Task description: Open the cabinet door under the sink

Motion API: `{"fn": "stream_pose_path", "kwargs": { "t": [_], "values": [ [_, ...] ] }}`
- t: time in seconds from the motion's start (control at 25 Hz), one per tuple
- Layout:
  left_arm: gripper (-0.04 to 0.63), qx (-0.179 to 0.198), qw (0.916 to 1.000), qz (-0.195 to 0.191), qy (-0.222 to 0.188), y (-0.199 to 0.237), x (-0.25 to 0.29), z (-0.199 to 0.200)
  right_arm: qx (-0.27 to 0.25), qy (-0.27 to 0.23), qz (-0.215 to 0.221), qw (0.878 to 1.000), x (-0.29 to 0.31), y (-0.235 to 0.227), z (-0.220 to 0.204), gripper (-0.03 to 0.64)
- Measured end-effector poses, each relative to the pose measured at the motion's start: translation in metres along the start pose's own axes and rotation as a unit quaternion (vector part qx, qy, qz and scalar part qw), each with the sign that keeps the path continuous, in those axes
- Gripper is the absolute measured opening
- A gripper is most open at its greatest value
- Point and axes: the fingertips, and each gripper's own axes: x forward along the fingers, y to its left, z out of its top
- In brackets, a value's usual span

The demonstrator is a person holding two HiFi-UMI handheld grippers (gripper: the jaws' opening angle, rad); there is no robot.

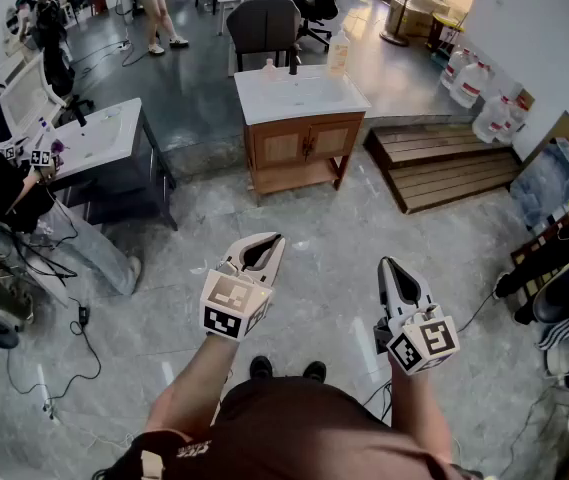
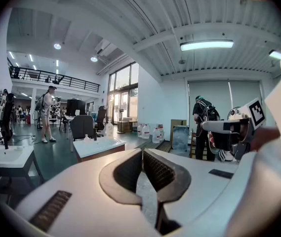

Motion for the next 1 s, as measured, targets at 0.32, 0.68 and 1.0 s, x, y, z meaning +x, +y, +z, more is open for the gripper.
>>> {"fn": "stream_pose_path", "kwargs": {
  "t": [0.32,0.68,1.0],
  "values": [
    [0.025,0.006,0.9999,-0.01,0.006,0.009,-0.003,-0.006,0.005,0.003,-0.018,1.0,0.004,0.001,-0.012,0.011],
    [0.025,0.014,0.9991,-0.032,0.024,0.023,-0.017,-0.031,0.05,-0.004,-0.039,0.998,0.007,0.02,-0.034,0.011],
    [0.025,-0.002,0.9989,-0.031,0.036,0.052,0.001,-0.05,0.076,0.008,-0.009,0.997,0.056,0.028,-0.047,0.012]
  ]
}}
